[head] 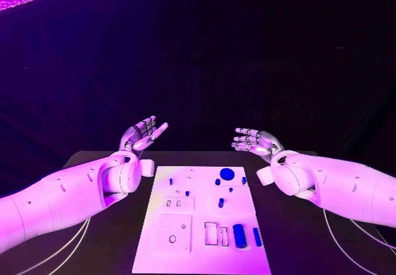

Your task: Assemble the parts on the task board

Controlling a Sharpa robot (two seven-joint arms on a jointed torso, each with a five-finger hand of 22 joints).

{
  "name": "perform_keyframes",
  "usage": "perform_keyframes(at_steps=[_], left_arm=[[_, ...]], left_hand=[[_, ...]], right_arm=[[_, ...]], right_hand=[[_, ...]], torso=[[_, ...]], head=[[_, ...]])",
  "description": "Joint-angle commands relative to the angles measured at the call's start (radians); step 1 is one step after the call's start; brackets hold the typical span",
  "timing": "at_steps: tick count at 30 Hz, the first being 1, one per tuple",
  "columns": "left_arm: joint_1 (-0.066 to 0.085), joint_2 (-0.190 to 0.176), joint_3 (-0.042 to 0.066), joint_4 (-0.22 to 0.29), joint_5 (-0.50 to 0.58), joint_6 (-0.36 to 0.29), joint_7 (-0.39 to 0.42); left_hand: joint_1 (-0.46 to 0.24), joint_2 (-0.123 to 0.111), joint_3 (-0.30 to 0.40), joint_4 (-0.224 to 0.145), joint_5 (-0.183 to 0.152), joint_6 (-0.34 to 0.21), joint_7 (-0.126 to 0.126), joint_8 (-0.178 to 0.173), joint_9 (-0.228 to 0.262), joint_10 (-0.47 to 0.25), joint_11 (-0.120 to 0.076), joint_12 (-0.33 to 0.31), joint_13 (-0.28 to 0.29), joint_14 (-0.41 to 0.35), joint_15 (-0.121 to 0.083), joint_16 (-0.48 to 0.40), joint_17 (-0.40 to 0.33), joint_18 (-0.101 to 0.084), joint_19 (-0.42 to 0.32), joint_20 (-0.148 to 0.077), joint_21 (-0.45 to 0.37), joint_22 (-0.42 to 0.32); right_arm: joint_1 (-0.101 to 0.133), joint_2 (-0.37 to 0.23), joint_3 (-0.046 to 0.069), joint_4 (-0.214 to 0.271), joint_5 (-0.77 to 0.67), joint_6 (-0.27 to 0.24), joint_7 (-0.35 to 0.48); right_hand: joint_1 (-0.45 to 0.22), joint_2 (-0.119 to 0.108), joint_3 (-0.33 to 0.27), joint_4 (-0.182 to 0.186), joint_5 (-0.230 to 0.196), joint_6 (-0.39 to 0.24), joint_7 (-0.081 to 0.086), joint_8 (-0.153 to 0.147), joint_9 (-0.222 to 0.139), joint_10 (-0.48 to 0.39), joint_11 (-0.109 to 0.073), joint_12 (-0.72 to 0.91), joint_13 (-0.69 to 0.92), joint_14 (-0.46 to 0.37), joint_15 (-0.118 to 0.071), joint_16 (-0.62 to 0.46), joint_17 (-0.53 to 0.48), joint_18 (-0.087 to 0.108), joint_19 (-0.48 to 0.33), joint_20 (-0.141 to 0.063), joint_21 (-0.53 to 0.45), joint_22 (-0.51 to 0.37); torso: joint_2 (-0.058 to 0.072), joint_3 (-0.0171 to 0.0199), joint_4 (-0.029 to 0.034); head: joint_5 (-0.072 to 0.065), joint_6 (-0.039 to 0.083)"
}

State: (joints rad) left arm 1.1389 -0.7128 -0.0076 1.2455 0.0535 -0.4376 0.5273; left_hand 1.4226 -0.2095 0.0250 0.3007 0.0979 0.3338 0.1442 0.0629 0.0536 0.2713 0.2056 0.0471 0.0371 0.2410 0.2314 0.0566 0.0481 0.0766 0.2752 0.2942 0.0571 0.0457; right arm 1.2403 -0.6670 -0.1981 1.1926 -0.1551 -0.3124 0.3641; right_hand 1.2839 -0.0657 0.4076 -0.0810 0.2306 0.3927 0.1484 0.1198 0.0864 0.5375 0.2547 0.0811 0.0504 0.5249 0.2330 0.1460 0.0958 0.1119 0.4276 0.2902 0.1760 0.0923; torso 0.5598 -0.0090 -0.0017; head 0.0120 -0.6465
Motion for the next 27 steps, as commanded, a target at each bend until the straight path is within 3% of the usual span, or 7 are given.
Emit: perform_keyframes(at_steps=[1, 2, 4, 6, 10, 19, 27], left_arm=[[0.002, -0.002, 0.001, 0.018, -0.004, 0.041, 0.031], [0.002, -0.007, 0.001, 0.024, -0.006, 0.041, 0.033], [0.003, -0.019, 0.001, 0.038, -0.011, 0.044, 0.034], [0.004, -0.03, 0.001, 0.05, -0.017, 0.047, 0.034], [0.006, -0.058, 0.001, 0.088, -0.032, 0.057, 0.029], [0.013, -0.143, 0.007, 0.213, -0.09, 0.089, 0.01], [0.019, -0.206, 0.021, 0.323, -0.115, 0.103, 0.0]], left_hand=[[0.005, 0.04, 0.033, -0.003, -0.009, 0.08, 0.113, 0.024, 0.015, 0.103, 0.025, 0.02, 0.009, 0.118, 0.02, 0.036, 0.022, 0.021, 0.105, 0.0, 0.033, 0.017], [0.009, 0.054, 0.046, -0.003, -0.012, 0.122, 0.12, 0.037, 0.022, 0.165, 0.036, 0.029, 0.012, 0.187, 0.013, 0.057, 0.034, 0.027, 0.174, -0.001, 0.055, 0.027], [0.024, 0.091, 0.075, -0.006, -0.02, 0.236, 0.122, 0.069, 0.042, 0.383, 0.05, 0.061, 0.022, 0.422, -0.004, 0.125, 0.076, 0.056, 0.365, -0.003, 0.123, 0.054], [0.035, 0.106, 0.087, -0.009, -0.023, 0.318, 0.125, 0.092, 0.056, 0.521, 0.033, 0.079, 0.029, 0.505, -0.022, 0.149, 0.091, 0.074, 0.411, -0.004, 0.143, 0.057], [0.061, 0.116, 0.103, -0.015, -0.027, 0.469, 0.113, 0.146, 0.084, 0.63, 0.005, 0.097, 0.034, 0.614, -0.055, 0.189, 0.121, 0.105, 0.493, -0.007, 0.183, 0.064], [0.102, 0.102, 0.114, -0.025, -0.028, 0.51, 0.096, 0.168, 0.094, 0.702, -0.015, 0.089, 0.034, 0.684, -0.079, 0.218, 0.164, 0.109, 0.554, -0.022, 0.213, 0.066], [0.111, 0.097, 0.116, -0.028, -0.028, 0.512, 0.094, 0.169, 0.096, 0.708, -0.017, 0.087, 0.034, 0.688, -0.08, 0.22, 0.168, 0.108, 0.558, -0.024, 0.214, 0.065]], right_arm=[[0.006, -0.001, 0.002, -0.007, -0.309, -0.058, -0.007], [0.009, -0.003, 0.002, -0.01, -0.344, -0.055, -0.014], [0.015, -0.005, 0.003, -0.015, -0.419, -0.045, -0.033], [0.019, -0.006, 0.003, -0.017, -0.479, -0.035, -0.049], [0.031, -0.01, 0.003, -0.018, -0.602, -0.013, -0.084], [0.063, -0.016, 0.004, 0.009, -0.875, 0.013, -0.173], [0.083, -0.025, 0.004, 0.064, -1.08, 0.012, -0.245]], right_hand=[[0.045, -0.016, 0.07, -0.082, 0.004, 0.326, 0.12, 0.1, 0.062, 0.368, -0.04, 0.031, 0.013, 0.346, -0.056, 0.088, 0.042, 0.067, 0.327, -0.01, 0.148, 0.056], [0.045, -0.02, 0.076, -0.089, 0.004, 0.367, 0.115, 0.109, 0.067, 0.389, -0.045, 0.027, 0.013, 0.374, -0.063, 0.092, 0.043, 0.07, 0.351, -0.017, 0.163, 0.061], [0.039, -0.025, 0.084, -0.097, 0.001, 0.411, 0.11, 0.112, 0.07, 0.423, -0.052, 0.015, 0.013, 0.409, -0.073, 0.09, 0.039, 0.068, 0.371, -0.028, 0.182, 0.069], [0.036, -0.029, 0.088, -0.104, 0.003, 0.438, 0.103, 0.114, 0.069, 0.456, -0.061, 0.008, 0.013, 0.453, -0.086, 0.097, 0.04, 0.069, 0.396, -0.041, 0.21, 0.082], [0.027, -0.04, 0.082, -0.116, 0.01, 0.476, 0.089, 0.108, 0.065, 0.511, -0.076, -0.013, 0.012, 0.527, -0.108, 0.1, 0.045, 0.063, 0.415, -0.068, 0.28, 0.122], [0.014, -0.061, 0.055, -0.128, 0.014, 0.521, 0.067, 0.094, 0.061, 0.572, -0.104, -0.017, 0.015, 0.67, -0.15, 0.129, 0.097, 0.069, 0.443, -0.104, 0.431, 0.216], [-0.005, -0.089, 0.047, -0.135, 0.023, 0.572, 0.034, 0.09, 0.076, 0.645, -0.146, -0.018, 0.019, 0.904, -0.219, 0.305, 0.261, 0.072, 0.566, -0.171, 0.659, 0.354]], torso=[[0.011, 0.0003, 0.0038], [0.013, 0.0005, 0.0046], [0.02, 0.0007, 0.0069], [0.024, 0.0012, 0.0082], [0.035, 0.0014, 0.0088], [0.075, -0.0009, 0.0136], [0.113, -0.0108, 0.0227]], head=[[-0.001, -0.008], [-0.002, -0.008], [-0.004, -0.014], [-0.005, -0.014], [-0.009, -0.011], [-0.022, -0.008], [-0.035, -0.001]])
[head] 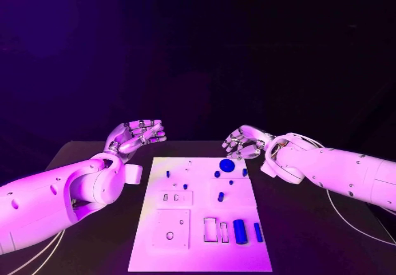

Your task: Assemble the parts on the task board

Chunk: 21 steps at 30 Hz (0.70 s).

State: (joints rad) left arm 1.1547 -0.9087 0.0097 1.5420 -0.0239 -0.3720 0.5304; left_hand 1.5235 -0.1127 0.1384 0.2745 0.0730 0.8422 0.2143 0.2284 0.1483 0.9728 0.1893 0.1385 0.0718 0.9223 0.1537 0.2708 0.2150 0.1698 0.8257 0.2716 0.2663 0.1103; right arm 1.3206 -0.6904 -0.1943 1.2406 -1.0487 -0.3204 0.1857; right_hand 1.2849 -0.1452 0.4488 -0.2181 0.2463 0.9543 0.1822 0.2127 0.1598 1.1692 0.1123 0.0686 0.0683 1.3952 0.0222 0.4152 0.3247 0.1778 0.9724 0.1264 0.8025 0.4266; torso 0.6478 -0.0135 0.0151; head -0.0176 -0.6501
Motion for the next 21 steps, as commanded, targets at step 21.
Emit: perform_keyframes(at_steps=[21], left_arm=[[0.01, -0.054, 0.024, 0.106, -0.039, 0.049, -0.004]], left_hand=[[0.012, -0.004, 0.002, 0.002, -0.004, -0.003, 0.028, -0.001, 0.0, 0.002, 0.002, -0.016, -0.003, 0.014, -0.004, 0.014, 0.012, 0.016, 0.022, -0.005, 0.013, 0.002]], right_arm=[[0.005, 0.014, 0.0, 0.072, -0.392, 0.08, -0.18]], right_hand=[[-0.068, -0.064, 0.072, 0.061, 0.009, 0.037, -0.015, -0.018, 0.059, -0.037, -0.01, 0.0, 0.023, 0.074, -0.008, 0.649, 0.559, -0.052, 0.238, -0.008, 0.375, 0.469]], torso=[[0.066, -0.0203, 0.0325]], head=[[-0.021, -0.01]])
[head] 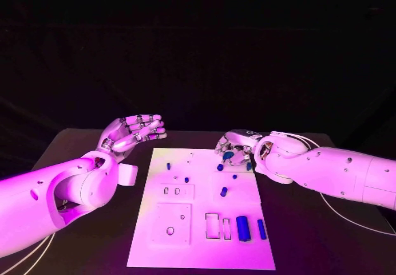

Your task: Assemble the parts on the task board

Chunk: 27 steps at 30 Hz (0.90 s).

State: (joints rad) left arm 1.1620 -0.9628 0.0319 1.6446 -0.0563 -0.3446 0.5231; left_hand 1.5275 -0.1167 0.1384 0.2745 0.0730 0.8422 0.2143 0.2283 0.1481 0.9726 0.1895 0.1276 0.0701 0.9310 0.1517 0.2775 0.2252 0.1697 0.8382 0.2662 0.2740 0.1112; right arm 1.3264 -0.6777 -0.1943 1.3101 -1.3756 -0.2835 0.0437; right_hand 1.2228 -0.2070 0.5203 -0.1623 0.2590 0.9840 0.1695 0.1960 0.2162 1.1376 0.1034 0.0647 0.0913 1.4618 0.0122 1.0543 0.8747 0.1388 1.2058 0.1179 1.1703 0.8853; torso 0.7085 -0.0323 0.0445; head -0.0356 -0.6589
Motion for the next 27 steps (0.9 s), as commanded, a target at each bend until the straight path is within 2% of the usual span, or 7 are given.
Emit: perform_keyframes(at_steps=[1, 7, 14, 20, 24, 27], left_arm=[[0.003, 0.0, 0.002, 0.004, -0.007, 0.021, 0.004], [0.004, -0.001, 0.002, 0.001, -0.006, 0.022, 0.003], [0.004, 0.001, 0.002, -0.003, -0.005, 0.024, 0.003], [0.004, 0.002, 0.002, -0.004, -0.004, 0.027, 0.001], [0.004, 0.001, 0.002, -0.002, -0.003, 0.029, 0.0], [0.004, 0.001, 0.002, -0.001, 0.0, 0.03, 0.0]], left_hand=[[0.008, 0.0, 0.002, 0.002, -0.004, -0.003, 0.028, -0.001, 0.0, 0.002, 0.002, -0.005, -0.002, 0.006, -0.002, 0.007, 0.001, 0.016, 0.009, 0.001, 0.005, 0.001], [0.008, 0.0, 0.001, 0.002, -0.004, -0.003, 0.029, -0.001, 0.001, 0.003, 0.002, -0.006, -0.002, 0.006, -0.002, 0.008, 0.003, 0.016, 0.011, 0.0, 0.007, 0.001], [0.007, -0.002, 0.001, 0.004, -0.004, -0.005, 0.031, -0.002, 0.0, 0.001, 0.003, -0.009, -0.002, 0.008, -0.002, 0.01, 0.005, 0.015, 0.015, -0.001, 0.009, 0.002], [0.007, -0.002, 0.001, 0.004, -0.004, -0.005, 0.031, -0.002, 0.0, 0.001, 0.003, -0.009, -0.002, 0.008, -0.002, 0.01, 0.005, 0.015, 0.015, -0.001, 0.009, 0.002], [0.007, -0.002, 0.0, 0.004, -0.004, -0.005, 0.032, -0.002, 0.0, 0.001, 0.004, -0.01, -0.002, 0.008, -0.002, 0.011, 0.007, 0.015, 0.016, -0.001, 0.01, 0.002], [0.007, -0.002, 0.0, 0.005, -0.004, -0.006, 0.033, -0.003, 0.0, 0.0, 0.005, -0.011, -0.002, 0.008, -0.002, 0.012, 0.007, 0.015, 0.017, -0.002, 0.01, 0.002]], right_arm=[[-0.001, 0.001, 0.0, 0.003, -0.068, 0.046, -0.04], [-0.003, 0.0, 0.0, 0.008, -0.081, 0.078, -0.054], [-0.009, 0.002, 0.0, 0.008, -0.089, 0.105, -0.067], [-0.014, 0.006, 0.0, 0.002, -0.094, 0.106, -0.071], [-0.015, 0.01, 0.0, -0.003, -0.094, 0.101, -0.073], [-0.017, 0.015, 0.0, -0.009, -0.095, 0.096, -0.074]], right_hand=[[-0.006, -0.002, 0.001, 0.006, -0.003, 0.008, -0.003, 0.0, 0.004, -0.005, -0.001, 0.005, 0.001, 0.008, 0.002, 0.016, 0.015, -0.014, 0.008, 0.001, 0.012, 0.017], [-0.005, -0.002, 0.001, 0.011, 0.003, 0.011, -0.003, 0.002, 0.01, -0.004, -0.001, 0.01, 0.001, 0.012, 0.002, 0.056, 0.053, -0.021, 0.03, 0.001, 0.041, 0.062], [-0.005, -0.001, 0.002, 0.014, 0.004, 0.013, -0.004, 0.003, 0.012, -0.005, -0.001, 0.011, 0.001, 0.013, 0.002, 0.067, 0.062, -0.023, 0.037, 0.001, 0.05, 0.076], [-0.006, 0.0, 0.004, 0.019, 0.008, 0.015, -0.003, 0.004, 0.016, -0.008, -0.001, 0.011, 0.0, 0.012, 0.003, 0.079, 0.07, -0.026, 0.044, 0.002, 0.06, 0.091], [-0.004, 0.005, 0.01, 0.023, 0.015, 0.017, -0.003, 0.006, 0.019, -0.008, 0.0, 0.012, 0.0, 0.013, 0.004, 0.093, 0.083, -0.029, 0.053, 0.002, 0.072, 0.11], [-0.002, 0.013, 0.018, 0.028, 0.01, 0.018, -0.003, 0.007, 0.022, -0.006, 0.0, 0.014, 0.0, 0.011, 0.004, 0.099, 0.084, -0.028, 0.053, 0.003, 0.075, 0.113]], torso=[[0.005, -0.0016, 0.003], [0.009, -0.0001, 0.0044], [0.015, -0.0015, 0.0061], [0.02, -0.0015, 0.0102], [0.022, -0.003, 0.0109], [0.024, -0.0027, 0.0111]], head=[[-0.003, -0.001], [-0.005, 0.0], [-0.009, 0.007], [-0.011, 0.009], [-0.011, 0.009], [-0.009, 0.008]])
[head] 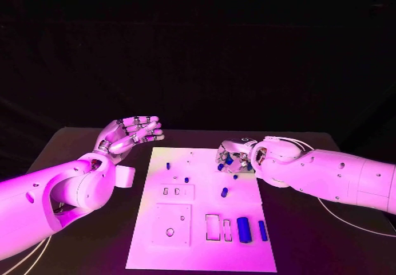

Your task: Assemble the parts on the task board

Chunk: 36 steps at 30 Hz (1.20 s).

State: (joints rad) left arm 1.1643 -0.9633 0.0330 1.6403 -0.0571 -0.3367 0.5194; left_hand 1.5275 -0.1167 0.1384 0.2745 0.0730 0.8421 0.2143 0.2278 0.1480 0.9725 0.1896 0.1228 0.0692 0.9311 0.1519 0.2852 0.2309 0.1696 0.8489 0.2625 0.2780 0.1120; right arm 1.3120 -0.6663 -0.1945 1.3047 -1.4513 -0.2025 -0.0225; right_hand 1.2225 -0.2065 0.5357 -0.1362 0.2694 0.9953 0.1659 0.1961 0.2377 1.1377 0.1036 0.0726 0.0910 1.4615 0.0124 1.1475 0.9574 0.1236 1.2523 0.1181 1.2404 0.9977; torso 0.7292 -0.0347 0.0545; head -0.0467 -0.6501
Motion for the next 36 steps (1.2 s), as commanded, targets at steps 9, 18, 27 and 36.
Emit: perform_keyframes(at_steps=[9, 18, 27, 36], left_arm=[[0.002, 0.0, 0.001, 0.005, 0.005, 0.026, 0.003], [0.002, 0.0, 0.001, 0.003, 0.005, 0.029, 0.0], [0.002, 0.001, 0.001, -0.002, 0.005, 0.031, -0.002], [0.002, 0.003, 0.001, -0.005, 0.006, 0.034, -0.003]], left_hand=[[0.006, -0.001, 0.0, 0.005, -0.004, -0.007, 0.034, -0.003, 0.0, -0.001, 0.005, -0.007, -0.001, 0.007, -0.001, 0.004, 0.003, 0.015, 0.007, 0.002, 0.007, 0.001], [0.006, -0.001, 0.0, 0.006, -0.004, -0.007, 0.034, -0.003, 0.0, -0.001, 0.005, -0.008, -0.001, 0.007, -0.001, 0.005, 0.003, 0.015, 0.007, 0.002, 0.007, 0.001], [0.005, 0.0, 0.0, 0.007, -0.004, -0.008, 0.034, -0.004, 0.0, -0.002, 0.006, -0.009, -0.001, 0.007, -0.001, 0.005, 0.004, 0.015, 0.007, 0.002, 0.007, 0.001], [0.006, 0.0, 0.0, 0.007, -0.005, -0.009, 0.034, -0.004, 0.0, -0.002, 0.006, -0.01, -0.001, 0.006, -0.001, 0.005, 0.005, 0.015, 0.007, 0.001, 0.007, 0.001]], right_arm=[[-0.007, 0.011, 0.0, -0.013, -0.018, 0.005, -0.007], [-0.008, 0.009, 0.0, -0.012, -0.016, -0.03, -0.002], [-0.008, 0.008, 0.0, -0.006, -0.016, -0.106, 0.006], [-0.007, 0.025, 0.001, -0.006, -0.016, -0.176, -0.027]], right_hand=[[-0.002, 0.027, 0.028, 0.018, -0.016, 0.008, 0.0, 0.009, 0.01, -0.001, -0.001, 0.011, -0.001, 0.009, 0.004, 0.028, 0.018, -0.019, 0.021, 0.003, 0.027, 0.037], [0.036, 0.068, 0.091, 0.027, -0.09, 0.065, -0.027, 0.061, 0.056, 0.081, -0.029, 0.049, 0.013, 0.019, -0.018, 0.09, 0.072, -0.033, 0.065, -0.013, 0.086, 0.133], [0.059, 0.081, 0.109, 0.011, -0.104, 0.087, -0.04, 0.105, 0.1, 0.131, -0.049, 0.077, 0.038, 0.023, -0.034, 0.117, 0.094, -0.042, 0.088, -0.03, 0.117, 0.183], [0.056, 0.079, 0.111, 0.011, -0.105, 0.084, -0.04, 0.111, 0.11, 0.133, -0.05, 0.078, 0.042, 0.023, -0.035, 0.12, 0.094, -0.042, 0.089, -0.032, 0.12, 0.188]], torso=[[0.007, -0.0004, 0.0026], [0.009, -0.0006, 0.0049], [0.01, -0.0018, 0.009], [0.011, -0.0034, 0.0126]], head=[[0.002, -0.004], [0.001, -0.004], [-0.002, 0.002], [-0.006, 0.007]])
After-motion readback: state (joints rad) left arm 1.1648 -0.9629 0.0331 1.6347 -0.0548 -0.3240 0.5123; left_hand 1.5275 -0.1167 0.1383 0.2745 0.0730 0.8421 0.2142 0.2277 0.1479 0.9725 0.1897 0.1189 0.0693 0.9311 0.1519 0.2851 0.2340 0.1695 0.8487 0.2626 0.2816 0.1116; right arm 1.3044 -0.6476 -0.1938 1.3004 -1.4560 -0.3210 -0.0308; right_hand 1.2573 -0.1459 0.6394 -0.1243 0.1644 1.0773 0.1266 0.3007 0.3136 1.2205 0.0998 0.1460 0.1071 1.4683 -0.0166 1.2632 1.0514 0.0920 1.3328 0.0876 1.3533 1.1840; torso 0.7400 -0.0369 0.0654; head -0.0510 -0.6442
